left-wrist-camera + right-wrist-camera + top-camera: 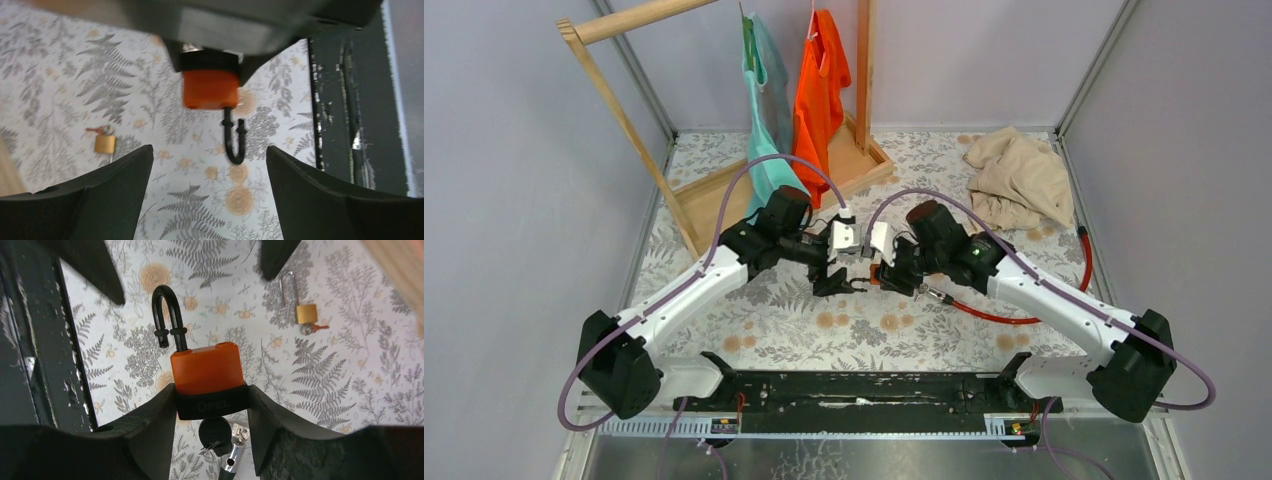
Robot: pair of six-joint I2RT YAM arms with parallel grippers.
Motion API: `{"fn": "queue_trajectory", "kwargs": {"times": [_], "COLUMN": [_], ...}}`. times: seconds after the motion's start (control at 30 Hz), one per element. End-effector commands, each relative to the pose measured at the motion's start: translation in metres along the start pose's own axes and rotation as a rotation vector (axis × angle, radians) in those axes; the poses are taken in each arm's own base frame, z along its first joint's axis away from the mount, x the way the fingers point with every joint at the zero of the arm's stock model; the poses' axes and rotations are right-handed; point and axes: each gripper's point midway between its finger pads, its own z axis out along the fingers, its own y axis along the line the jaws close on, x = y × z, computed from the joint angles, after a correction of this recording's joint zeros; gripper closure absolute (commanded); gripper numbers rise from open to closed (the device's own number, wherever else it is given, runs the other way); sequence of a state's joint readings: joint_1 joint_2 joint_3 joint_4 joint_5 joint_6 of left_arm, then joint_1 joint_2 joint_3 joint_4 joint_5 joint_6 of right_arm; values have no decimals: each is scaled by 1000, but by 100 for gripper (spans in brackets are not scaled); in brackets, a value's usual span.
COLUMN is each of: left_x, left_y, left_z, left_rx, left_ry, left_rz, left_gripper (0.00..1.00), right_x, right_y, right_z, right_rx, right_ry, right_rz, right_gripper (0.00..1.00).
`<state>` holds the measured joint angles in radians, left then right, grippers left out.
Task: Lock with the key
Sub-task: Lock the lock.
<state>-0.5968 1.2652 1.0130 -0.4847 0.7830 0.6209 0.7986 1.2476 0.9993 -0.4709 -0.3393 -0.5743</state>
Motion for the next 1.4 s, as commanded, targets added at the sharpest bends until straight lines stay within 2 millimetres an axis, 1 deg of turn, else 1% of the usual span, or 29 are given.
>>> {"fn": "queue_trajectory", "kwargs": {"times": [0.0,0.1,0.13,0.27,0.43,0.57,0.77,0.93,1.03,1.2,1.37], "left_x": [-9,-5,-4,-5,-12,-23,-29,-32,-38,-36,-36], "left_y": [-20,-21,-22,-20,-19,-21,-20,-17,-17,-20,-20], "left_z": [6,8,9,14,21,16,11,14,17,22,26], "left_rx": [95,102,106,107,123,159,149,151,165,178,184], "left_ry": [-6,1,2,1,-38,-110,-137,-139,-153,-144,-144], "left_rz": [-45,-74,-78,-192,-266,-276,-241,-232,-219,-215,-229], "left_gripper": [11,16,19,31,37,43,43,43,41,49,50], "right_x": [-41,-42,-42,-41,-49,-47,-42,-45,-43,-41,-39], "right_y": [-7,-15,-18,-28,-30,-31,-27,-21,-18,-17,-16], "right_z": [-26,-34,-36,-46,-58,-63,-64,-64,-61,-58,-55], "right_rx": [5,43,59,124,144,165,155,120,100,93,80], "right_ry": [-131,-146,-144,-143,-169,-179,-187,-199,-197,-194,-185], "right_rz": [20,45,48,34,20,15,33,41,49,55,54], "right_gripper": [100,100,100,100,100,100,100,100,100,100,100]}}
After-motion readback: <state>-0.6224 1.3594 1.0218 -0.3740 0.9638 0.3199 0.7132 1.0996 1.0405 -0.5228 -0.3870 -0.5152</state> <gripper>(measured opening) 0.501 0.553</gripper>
